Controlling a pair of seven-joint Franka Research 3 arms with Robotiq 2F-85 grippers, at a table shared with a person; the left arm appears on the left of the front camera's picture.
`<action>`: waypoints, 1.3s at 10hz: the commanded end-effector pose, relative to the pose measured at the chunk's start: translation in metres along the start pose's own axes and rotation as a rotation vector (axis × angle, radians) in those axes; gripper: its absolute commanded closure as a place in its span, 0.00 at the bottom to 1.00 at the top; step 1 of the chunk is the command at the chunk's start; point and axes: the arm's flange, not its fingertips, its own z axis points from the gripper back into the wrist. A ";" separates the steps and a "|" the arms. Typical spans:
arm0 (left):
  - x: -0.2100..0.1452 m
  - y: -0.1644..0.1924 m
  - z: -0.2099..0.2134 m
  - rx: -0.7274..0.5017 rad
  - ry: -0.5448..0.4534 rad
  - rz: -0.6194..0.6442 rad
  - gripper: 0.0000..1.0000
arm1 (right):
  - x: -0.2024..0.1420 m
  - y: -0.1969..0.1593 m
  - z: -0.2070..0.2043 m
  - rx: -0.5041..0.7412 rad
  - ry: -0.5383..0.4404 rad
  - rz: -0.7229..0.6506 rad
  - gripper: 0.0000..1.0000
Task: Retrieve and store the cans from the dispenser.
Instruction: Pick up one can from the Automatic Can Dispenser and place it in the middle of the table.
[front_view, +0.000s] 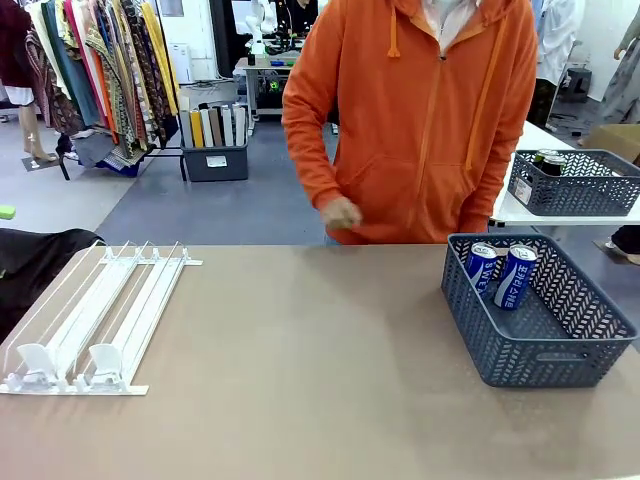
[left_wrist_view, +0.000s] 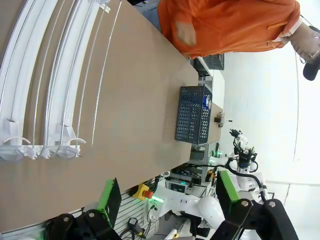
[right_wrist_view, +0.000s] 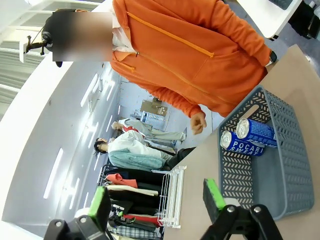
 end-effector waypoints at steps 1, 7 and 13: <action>-0.001 -0.001 -0.001 -0.024 -0.007 0.001 0.00 | 0.002 0.002 -0.003 0.029 -0.020 0.013 0.00; -0.001 -0.001 -0.001 -0.024 -0.007 0.001 0.00 | 0.002 0.002 -0.003 0.029 -0.020 0.013 0.00; -0.001 -0.001 -0.001 -0.024 -0.007 0.001 0.00 | 0.002 0.002 -0.003 0.029 -0.020 0.013 0.00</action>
